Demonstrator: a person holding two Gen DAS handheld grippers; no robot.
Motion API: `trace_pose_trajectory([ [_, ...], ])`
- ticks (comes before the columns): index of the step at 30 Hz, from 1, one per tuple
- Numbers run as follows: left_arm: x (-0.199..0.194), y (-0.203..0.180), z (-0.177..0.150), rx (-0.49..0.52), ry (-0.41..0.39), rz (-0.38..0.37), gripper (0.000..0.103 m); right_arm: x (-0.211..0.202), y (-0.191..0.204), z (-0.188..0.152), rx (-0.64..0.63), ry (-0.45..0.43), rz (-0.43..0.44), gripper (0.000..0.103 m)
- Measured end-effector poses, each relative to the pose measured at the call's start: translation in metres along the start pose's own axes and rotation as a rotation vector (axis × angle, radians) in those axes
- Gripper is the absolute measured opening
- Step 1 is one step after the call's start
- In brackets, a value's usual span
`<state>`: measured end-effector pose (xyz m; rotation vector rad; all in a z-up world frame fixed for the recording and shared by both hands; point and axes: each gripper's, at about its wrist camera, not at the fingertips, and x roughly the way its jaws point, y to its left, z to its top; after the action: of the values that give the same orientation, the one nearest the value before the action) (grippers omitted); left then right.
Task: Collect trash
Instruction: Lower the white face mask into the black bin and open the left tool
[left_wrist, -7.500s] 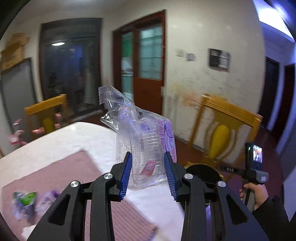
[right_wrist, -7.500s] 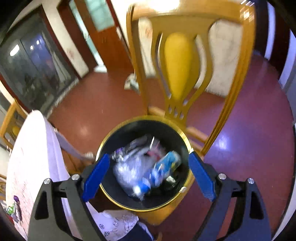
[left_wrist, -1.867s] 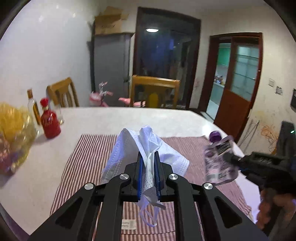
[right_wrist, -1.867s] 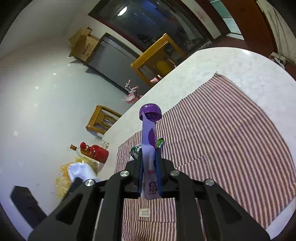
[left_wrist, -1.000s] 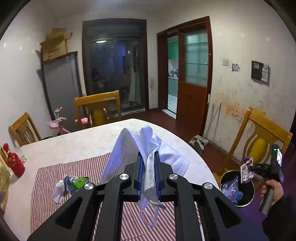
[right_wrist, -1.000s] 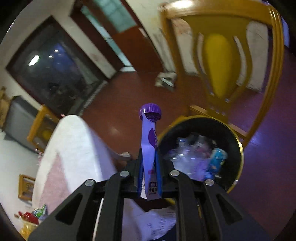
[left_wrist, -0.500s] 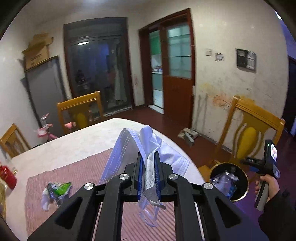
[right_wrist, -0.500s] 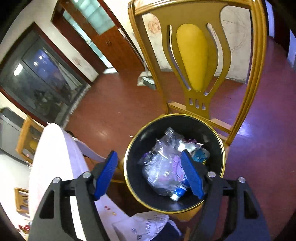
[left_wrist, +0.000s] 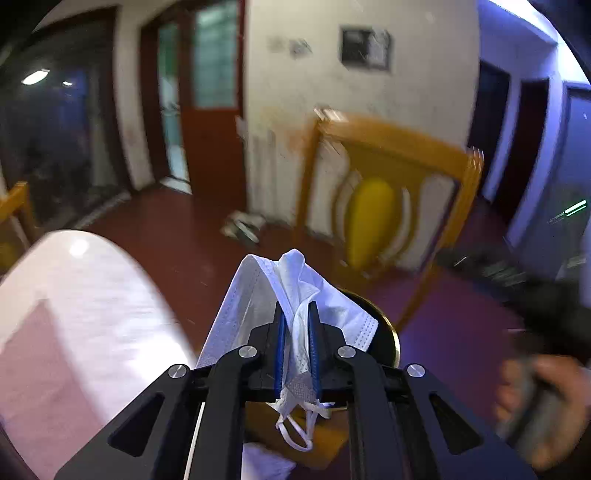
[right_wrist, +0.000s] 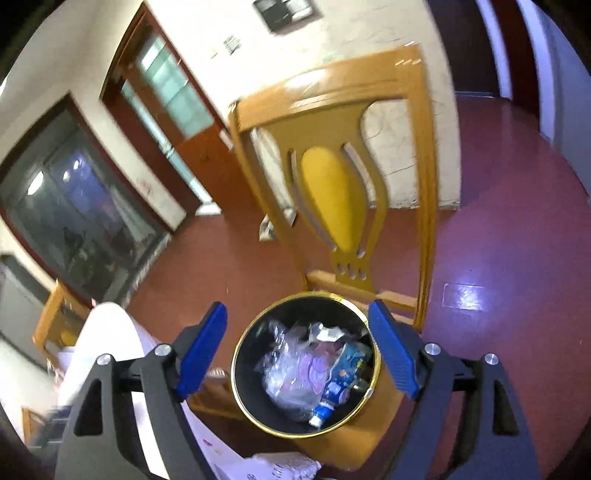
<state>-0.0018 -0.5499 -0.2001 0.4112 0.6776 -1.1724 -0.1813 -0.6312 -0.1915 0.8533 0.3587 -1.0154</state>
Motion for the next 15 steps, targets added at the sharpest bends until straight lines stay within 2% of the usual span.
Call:
trace_pose_trajectory([
  [4, 0.097, -0.028, -0.006, -0.007, 0.17, -0.049, 0.01, -0.01, -0.026, 0.01, 0.069, -0.03, -0.007, 0.079],
  [6, 0.124, -0.031, -0.009, -0.032, 0.232, -0.069, 0.025, -0.012, -0.037, 0.011, 0.086, -0.03, -0.008, 0.079],
  [7, 0.139, -0.032, -0.009, -0.061, 0.27, -0.094, 0.036, -0.013, -0.04, 0.011, 0.089, -0.029, -0.009, 0.079],
  [8, 0.142, -0.032, -0.011, -0.082, 0.274, -0.096, 0.069, -0.014, -0.044, 0.011, 0.092, -0.027, -0.009, 0.079],
  [9, 0.142, -0.031, -0.01, -0.094, 0.258, -0.086, 0.09, -0.013, -0.047, 0.01, 0.098, -0.024, -0.009, 0.079],
  [11, 0.136, -0.032, -0.007, -0.081, 0.216, -0.046, 0.093, -0.01, -0.049, 0.007, 0.113, -0.02, -0.005, 0.079],
  [15, 0.123, -0.022, 0.004, -0.076, 0.185, -0.014, 0.097, -0.006, -0.047, 0.005, 0.13, 0.005, 0.024, 0.079],
])
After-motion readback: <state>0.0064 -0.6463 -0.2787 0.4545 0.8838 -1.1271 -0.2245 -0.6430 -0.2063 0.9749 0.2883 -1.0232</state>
